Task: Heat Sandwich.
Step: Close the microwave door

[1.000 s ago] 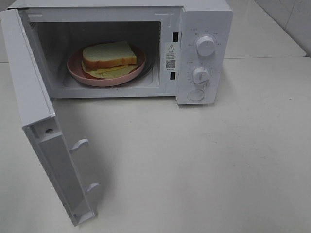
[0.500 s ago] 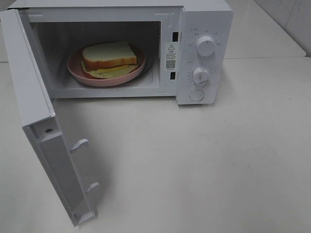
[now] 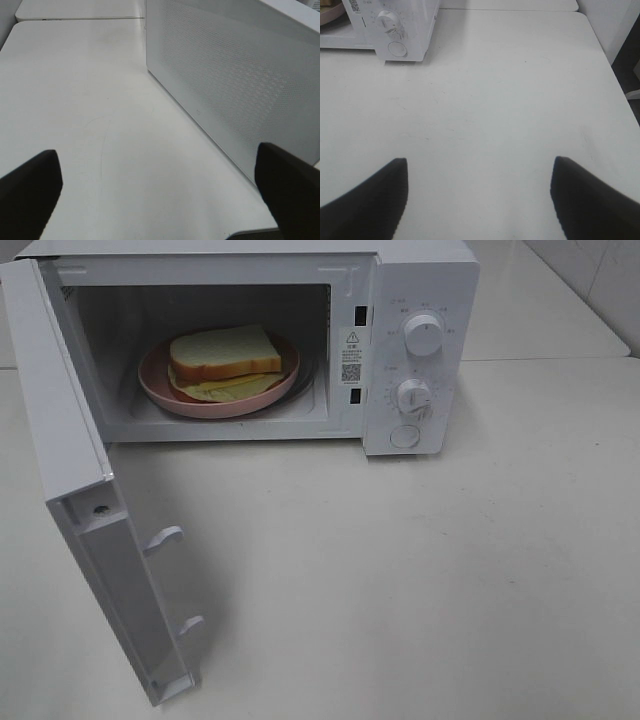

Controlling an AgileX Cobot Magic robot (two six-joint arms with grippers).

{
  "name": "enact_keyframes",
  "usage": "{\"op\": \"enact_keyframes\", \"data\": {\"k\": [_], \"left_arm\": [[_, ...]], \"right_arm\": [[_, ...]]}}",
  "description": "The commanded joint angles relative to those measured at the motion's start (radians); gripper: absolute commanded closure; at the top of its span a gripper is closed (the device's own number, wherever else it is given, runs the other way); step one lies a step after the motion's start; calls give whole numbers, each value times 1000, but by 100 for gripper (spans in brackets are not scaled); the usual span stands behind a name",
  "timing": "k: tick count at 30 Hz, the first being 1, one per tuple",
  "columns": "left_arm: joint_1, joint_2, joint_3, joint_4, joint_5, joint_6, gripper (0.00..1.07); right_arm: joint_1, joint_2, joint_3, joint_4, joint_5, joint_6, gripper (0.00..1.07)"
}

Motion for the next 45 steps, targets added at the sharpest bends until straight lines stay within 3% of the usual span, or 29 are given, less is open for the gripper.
{"op": "enact_keyframes", "data": {"k": [1, 12, 17, 19, 20, 21, 23, 24, 26, 27, 28, 30, 32, 45], "left_arm": [[-5, -19, 5, 4, -9, -10, 4], [-5, 43, -46, 20, -103, -22, 5], [-5, 123, -44, 19, -171, -22, 18], [-5, 158, -43, 19, -193, -22, 27], [-5, 191, -43, 20, -216, -22, 39], [-5, 191, -43, 20, -216, -22, 39], [-5, 223, -43, 22, -237, -22, 50], [-5, 257, -43, 22, -262, -22, 63], [-5, 270, -43, 23, -274, -21, 68], [-5, 285, -43, 33, -290, -21, 75], [-5, 315, -43, 54, -321, -21, 88], [-5, 331, -43, 66, -338, -21, 94], [-5, 361, -42, 87, -364, -21, 106], [-5, 565, 134, 108, -842, -21, 107]], "right_arm": [[-8, -27, 2, 3, 0, -11, 31], [-8, -27, 2, 3, 0, -11, 31], [-8, -27, 2, 3, 0, -11, 31], [-8, -27, 2, 3, 0, -11, 31], [-8, -27, 2, 3, 0, -11, 31], [-8, -27, 2, 3, 0, -11, 31], [-8, -27, 2, 3, 0, -11, 31], [-8, -27, 2, 3, 0, -11, 31], [-8, -27, 2, 3, 0, -11, 31], [-8, -27, 2, 3, 0, -11, 31], [-8, -27, 2, 3, 0, -11, 31], [-8, -27, 2, 3, 0, -11, 31], [-8, -27, 2, 3, 0, -11, 31], [-8, -27, 2, 3, 0, -11, 31]]}}
